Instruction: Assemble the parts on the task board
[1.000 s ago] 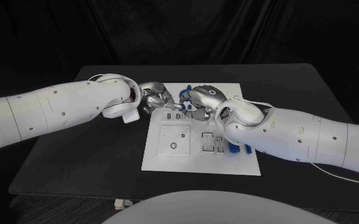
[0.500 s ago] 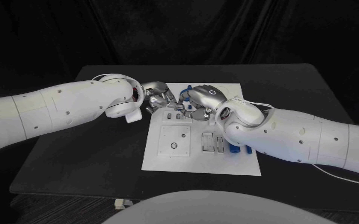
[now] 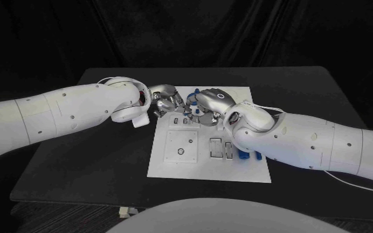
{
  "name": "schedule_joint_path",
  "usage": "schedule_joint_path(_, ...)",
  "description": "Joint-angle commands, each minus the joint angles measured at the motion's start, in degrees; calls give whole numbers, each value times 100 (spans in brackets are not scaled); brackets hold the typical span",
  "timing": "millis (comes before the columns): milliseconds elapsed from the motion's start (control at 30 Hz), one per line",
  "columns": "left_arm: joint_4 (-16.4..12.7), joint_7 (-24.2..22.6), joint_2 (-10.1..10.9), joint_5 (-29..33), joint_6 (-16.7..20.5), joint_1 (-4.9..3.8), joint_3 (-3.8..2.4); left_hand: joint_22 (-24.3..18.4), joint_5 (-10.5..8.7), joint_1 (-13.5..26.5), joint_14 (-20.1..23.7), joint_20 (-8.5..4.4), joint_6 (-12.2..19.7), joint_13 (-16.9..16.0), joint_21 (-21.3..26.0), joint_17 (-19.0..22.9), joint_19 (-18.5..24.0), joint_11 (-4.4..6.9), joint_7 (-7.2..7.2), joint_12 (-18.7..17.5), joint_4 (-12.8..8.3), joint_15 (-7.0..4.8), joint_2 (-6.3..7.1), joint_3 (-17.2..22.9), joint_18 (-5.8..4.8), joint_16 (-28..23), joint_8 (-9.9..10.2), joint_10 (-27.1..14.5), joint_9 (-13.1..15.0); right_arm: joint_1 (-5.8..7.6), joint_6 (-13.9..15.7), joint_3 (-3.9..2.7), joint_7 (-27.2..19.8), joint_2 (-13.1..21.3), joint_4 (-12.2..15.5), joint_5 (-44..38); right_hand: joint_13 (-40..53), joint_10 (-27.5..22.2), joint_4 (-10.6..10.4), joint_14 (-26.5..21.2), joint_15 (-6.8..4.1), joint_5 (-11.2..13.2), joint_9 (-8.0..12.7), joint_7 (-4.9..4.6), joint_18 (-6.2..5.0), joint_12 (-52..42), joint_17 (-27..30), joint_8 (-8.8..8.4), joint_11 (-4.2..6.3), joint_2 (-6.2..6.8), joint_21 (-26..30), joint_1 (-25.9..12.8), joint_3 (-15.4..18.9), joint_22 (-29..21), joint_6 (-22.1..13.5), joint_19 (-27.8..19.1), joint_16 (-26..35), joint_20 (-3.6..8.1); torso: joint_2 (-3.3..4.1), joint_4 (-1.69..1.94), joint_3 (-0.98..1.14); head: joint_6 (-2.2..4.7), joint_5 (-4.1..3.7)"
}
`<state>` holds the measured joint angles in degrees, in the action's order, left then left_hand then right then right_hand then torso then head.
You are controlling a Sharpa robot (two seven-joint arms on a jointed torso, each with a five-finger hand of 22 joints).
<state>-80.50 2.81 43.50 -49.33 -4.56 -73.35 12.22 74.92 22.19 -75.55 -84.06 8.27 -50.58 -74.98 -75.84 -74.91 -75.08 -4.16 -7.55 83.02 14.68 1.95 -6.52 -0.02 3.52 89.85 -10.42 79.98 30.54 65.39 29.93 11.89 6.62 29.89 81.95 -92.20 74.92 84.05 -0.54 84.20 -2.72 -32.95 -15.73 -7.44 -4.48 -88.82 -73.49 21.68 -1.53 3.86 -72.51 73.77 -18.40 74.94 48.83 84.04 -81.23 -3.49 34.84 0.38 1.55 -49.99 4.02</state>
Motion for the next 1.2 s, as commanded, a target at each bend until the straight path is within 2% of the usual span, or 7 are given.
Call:
schedule_joint_path(33,-10,-190,-27,52,-15,13,-6,967,36,-77,-594,-40,-113,-832,-35,-1509,-11,54,26,31,-2,-57,-6,62,59,15,-22,14,-17,10,46,-3,34,1,11,-6,1251,440,5,297,-39,22,13,161,65,-22,9,-6,46,-43,3,-8,-36,1000,214,86,-15,55,0,1,-1,-1,5)
schedule_joint_path(200,-3,-193,-37,52,-23,21,-6,973,101,-138,-594,-74,-283,-837,-52,-1509,-32,101,87,40,-7,-95,18,143,56,15,-111,34,-10,10,27,-3,48,2,2,-6,1247,438,7,296,-39,28,12,160,65,-20,13,-14,46,-48,4,-8,-40,999,211,86,-13,55,0,0,-1,-1,4)
schedule_joint_path(400,5,-200,-39,52,-24,31,-6,983,190,-267,-594,-150,-482,-851,-79,-1509,-66,197,211,58,-105,-175,87,278,50,15,-422,81,231,10,9,-3,64,11,-4,-6,1236,432,11,295,-39,35,13,158,64,-16,18,-27,45,-48,7,-9,-43,998,203,85,-11,56,3,0,0,-1,2)
schedule_joint_path(533,9,-202,-43,52,-29,36,-6,991,220,-311,-594,-237,-318,-856,-102,-1509,-97,272,292,67,-190,-250,189,448,41,15,-940,124,829,10,1,-3,73,11,-5,-6,1233,429,14,294,-39,41,13,156,62,-15,26,-37,43,-47,15,-11,-45,996,196,83,-7,56,0,1,0,-1,2)
schedule_joint_path(733,25,-235,-60,52,2,42,-6,994,147,-413,-594,-261,-149,-861,-109,-1509,-108,297,315,70,-309,-277,254,654,37,15,-1185,139,1149,10,-31,-3,72,0,-4,-6,1233,430,24,293,-36,63,14,149,62,-15,26,-68,39,-48,18,-15,-51,995,176,82,-8,55,0,1,0,-1,0)
schedule_joint_path(1000,64,-309,-81,52,94,48,-6,964,192,-495,-594,-254,63,-756,-26,-1509,-22,265,261,-43,-441,-256,337,934,54,15,-1177,-8,1239,10,-129,-3,79,-22,-13,-6,1208,414,63,288,-24,165,13,129,61,-4,43,-153,23,-41,30,-15,-64,991,120,76,-2,49,2,1,1,-1,1)
schedule_joint_path(1200,89,-305,-78,52,94,50,-7,972,238,-559,-594,-242,46,-760,-42,-1509,-37,256,247,-42,-585,-244,396,1197,49,15,-1205,12,1275,10,-202,-3,89,2,-1,-6,1063,323,111,273,64,765,86,2,56,53,96,-541,-85,-7,73,-72,-31,977,-302,57,18,-21,0,1,-1,-1,8)
